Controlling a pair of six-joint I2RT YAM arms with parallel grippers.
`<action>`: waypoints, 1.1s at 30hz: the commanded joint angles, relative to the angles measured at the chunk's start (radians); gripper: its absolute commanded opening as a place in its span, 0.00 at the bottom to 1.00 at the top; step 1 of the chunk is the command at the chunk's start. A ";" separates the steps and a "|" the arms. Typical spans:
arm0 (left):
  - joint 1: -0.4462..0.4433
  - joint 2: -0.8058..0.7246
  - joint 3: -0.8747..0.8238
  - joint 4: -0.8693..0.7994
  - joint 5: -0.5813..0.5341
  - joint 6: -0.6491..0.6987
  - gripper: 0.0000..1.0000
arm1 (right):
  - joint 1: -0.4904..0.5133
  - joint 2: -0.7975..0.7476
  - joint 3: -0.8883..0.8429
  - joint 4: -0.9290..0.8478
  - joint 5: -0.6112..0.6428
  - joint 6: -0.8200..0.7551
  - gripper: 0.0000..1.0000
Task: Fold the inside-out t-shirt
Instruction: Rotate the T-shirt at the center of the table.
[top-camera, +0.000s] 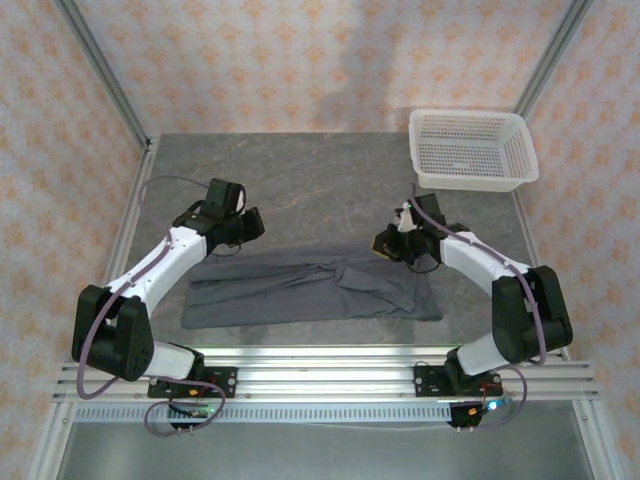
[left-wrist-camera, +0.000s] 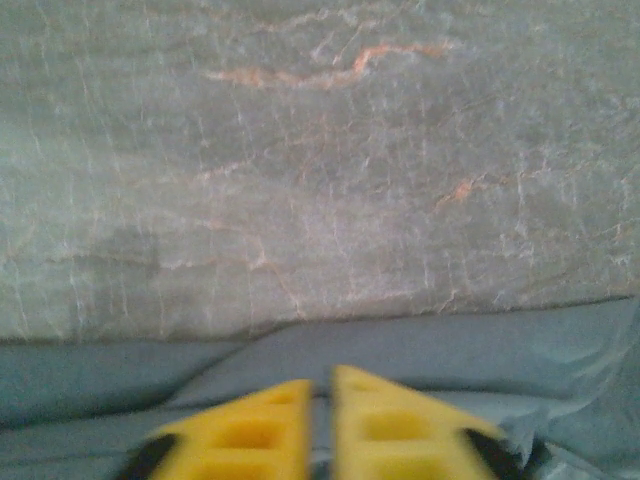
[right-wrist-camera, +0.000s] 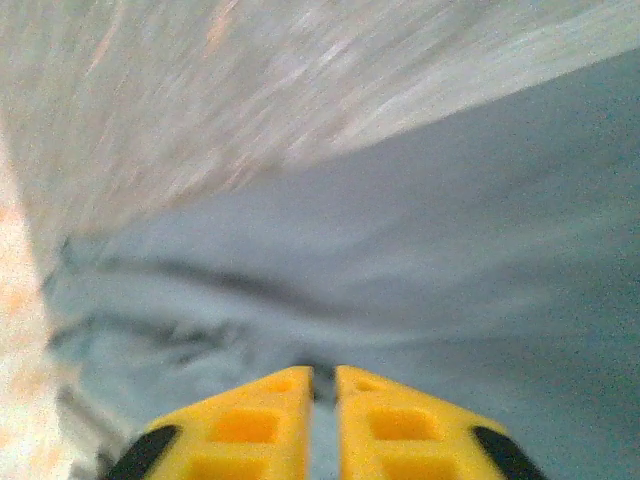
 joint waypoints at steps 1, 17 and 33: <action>-0.014 0.001 -0.041 -0.093 -0.047 -0.090 0.00 | -0.004 0.053 0.037 -0.053 0.181 -0.018 0.07; -0.008 0.373 -0.057 0.221 -0.133 -0.399 0.00 | 0.029 0.159 -0.014 -0.047 0.248 0.008 0.00; 0.027 1.008 0.712 0.417 -0.097 -0.309 0.00 | 0.358 0.344 0.070 0.141 0.204 0.277 0.00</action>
